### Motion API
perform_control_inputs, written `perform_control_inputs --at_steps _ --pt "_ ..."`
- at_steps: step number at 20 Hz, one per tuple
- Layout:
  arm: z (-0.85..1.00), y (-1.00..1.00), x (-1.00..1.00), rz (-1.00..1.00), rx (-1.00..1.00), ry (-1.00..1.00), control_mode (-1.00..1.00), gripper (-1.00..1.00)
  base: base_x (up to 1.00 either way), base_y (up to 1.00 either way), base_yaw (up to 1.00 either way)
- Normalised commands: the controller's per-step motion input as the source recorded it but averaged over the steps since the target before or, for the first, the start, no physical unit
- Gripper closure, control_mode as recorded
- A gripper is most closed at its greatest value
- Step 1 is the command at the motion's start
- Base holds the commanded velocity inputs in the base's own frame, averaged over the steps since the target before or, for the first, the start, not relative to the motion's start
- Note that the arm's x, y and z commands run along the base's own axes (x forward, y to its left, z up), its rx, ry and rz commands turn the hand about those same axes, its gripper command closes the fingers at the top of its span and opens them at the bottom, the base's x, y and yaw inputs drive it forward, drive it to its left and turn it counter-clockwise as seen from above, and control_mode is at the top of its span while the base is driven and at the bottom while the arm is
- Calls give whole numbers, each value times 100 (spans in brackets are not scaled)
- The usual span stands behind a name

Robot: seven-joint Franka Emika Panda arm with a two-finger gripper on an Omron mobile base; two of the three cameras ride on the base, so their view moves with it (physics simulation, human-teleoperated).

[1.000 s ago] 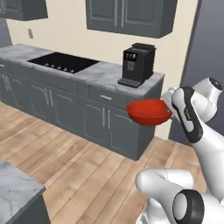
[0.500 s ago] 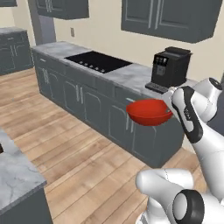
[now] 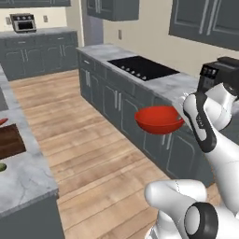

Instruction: Place the two vegetables and bowl onto the tray for setting up a vegetable dip station.

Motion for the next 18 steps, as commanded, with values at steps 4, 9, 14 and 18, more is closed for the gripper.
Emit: perform_control_inputs --at_steps 4,9,14,18 --pt "0 0 0 0 0 0 100 100 54 -20 40" --pt "0 0 0 0 0 0 100 100 54 -22 38" --pt "0 0 0 0 0 0 100 100 53 -27 28" --pt "0 0 0 0 0 0 100 100 52 -32 19"
